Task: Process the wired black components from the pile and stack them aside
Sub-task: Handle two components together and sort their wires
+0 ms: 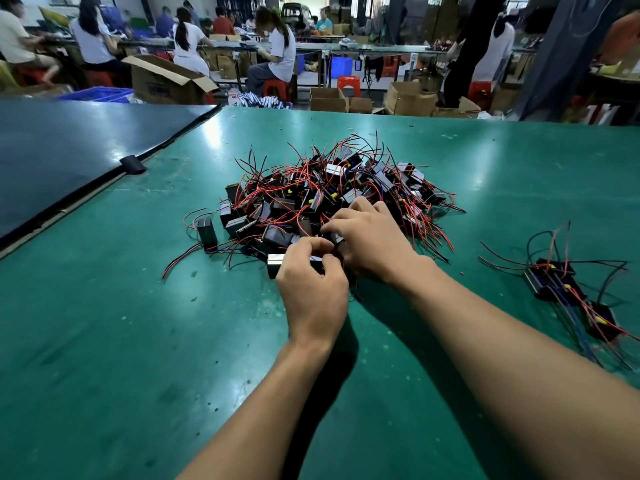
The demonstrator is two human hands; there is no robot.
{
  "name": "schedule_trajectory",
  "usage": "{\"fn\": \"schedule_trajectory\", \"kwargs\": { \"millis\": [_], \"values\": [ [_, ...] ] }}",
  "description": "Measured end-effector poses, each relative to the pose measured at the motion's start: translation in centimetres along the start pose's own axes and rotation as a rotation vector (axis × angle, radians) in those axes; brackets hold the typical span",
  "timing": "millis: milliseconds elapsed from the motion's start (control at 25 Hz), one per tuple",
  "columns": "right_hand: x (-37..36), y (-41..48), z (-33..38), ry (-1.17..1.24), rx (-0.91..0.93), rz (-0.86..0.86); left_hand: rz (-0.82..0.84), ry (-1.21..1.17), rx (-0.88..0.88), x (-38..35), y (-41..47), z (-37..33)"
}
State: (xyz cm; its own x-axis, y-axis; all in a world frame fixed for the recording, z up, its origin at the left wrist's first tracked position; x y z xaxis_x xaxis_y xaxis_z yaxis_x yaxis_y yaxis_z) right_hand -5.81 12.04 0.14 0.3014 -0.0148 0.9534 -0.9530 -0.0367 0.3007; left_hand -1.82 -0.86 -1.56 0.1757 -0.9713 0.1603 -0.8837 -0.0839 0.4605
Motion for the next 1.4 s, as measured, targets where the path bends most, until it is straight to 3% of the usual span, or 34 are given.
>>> {"fn": "schedule_trajectory", "kwargs": {
  "millis": [120, 360, 440, 520, 600, 680, 840, 1040, 1120, 1240, 1400],
  "values": [
    [0.2, -0.1, -0.6, 0.161, -0.021, -0.147, -0.058, -0.042, 0.006, 0.3, 0.3, -0.3],
    [4.4, -1.3, -2.3, 1.062, -0.359, -0.599, -0.143, -0.151, -0.008, 1.0, 1.3, -1.1],
    [6.1, -1.8, -3.1, 1.423, -0.388, -0.582, -0.115, -0.164, 0.035, 1.1, 1.5, -1.1],
    [7.1, -2.8, -3.7, 1.658, -0.391, -0.349, -0.067, -0.201, 0.116, 1.1, 1.7, -0.8],
    [7.1, -4.3, -3.6, 1.660, -0.387, -0.068, 0.035, -0.295, 0.227, 0.8, 1.8, -0.7],
    [6.1, -6.0, -3.3, 1.634, -0.400, 0.080, 0.216, -0.440, 0.343, 0.1, 1.6, -0.7],
    [3.9, -8.4, -3.1, 1.347, -0.455, 0.149, 0.595, -0.435, 0.398, -1.3, 0.1, -1.0],
    [3.1, -9.3, -3.9, 1.298, -0.562, 0.263, 0.793, -0.392, 0.519, -1.3, -0.4, 0.1],
    [3.0, -9.3, -3.7, 1.286, -0.545, 0.256, 0.790, -0.499, 0.596, -1.1, -0.2, -0.1],
    [3.0, -8.5, -3.4, 1.346, -0.556, 0.198, 0.652, -0.640, 0.623, -0.6, 0.7, -0.4],
    [2.5, -6.7, -1.5, 1.010, -0.406, -0.047, 0.348, -0.787, 0.579, 0.9, 3.0, 0.2]
  ]
}}
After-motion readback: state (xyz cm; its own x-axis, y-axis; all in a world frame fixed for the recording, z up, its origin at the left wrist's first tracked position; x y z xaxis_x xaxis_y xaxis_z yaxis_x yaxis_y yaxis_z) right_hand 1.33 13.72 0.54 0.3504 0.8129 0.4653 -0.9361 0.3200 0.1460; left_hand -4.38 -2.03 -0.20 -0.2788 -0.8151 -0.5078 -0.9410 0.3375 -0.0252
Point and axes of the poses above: each hand's wrist, its own y-axis towards the middle knuckle, its own x-axis out of the back of the hand, z = x × y, the point moved 2 cm from there along y, towards the middle knuckle, and after that the axes turned 4 degrees about -x, right-handed, at the moved point
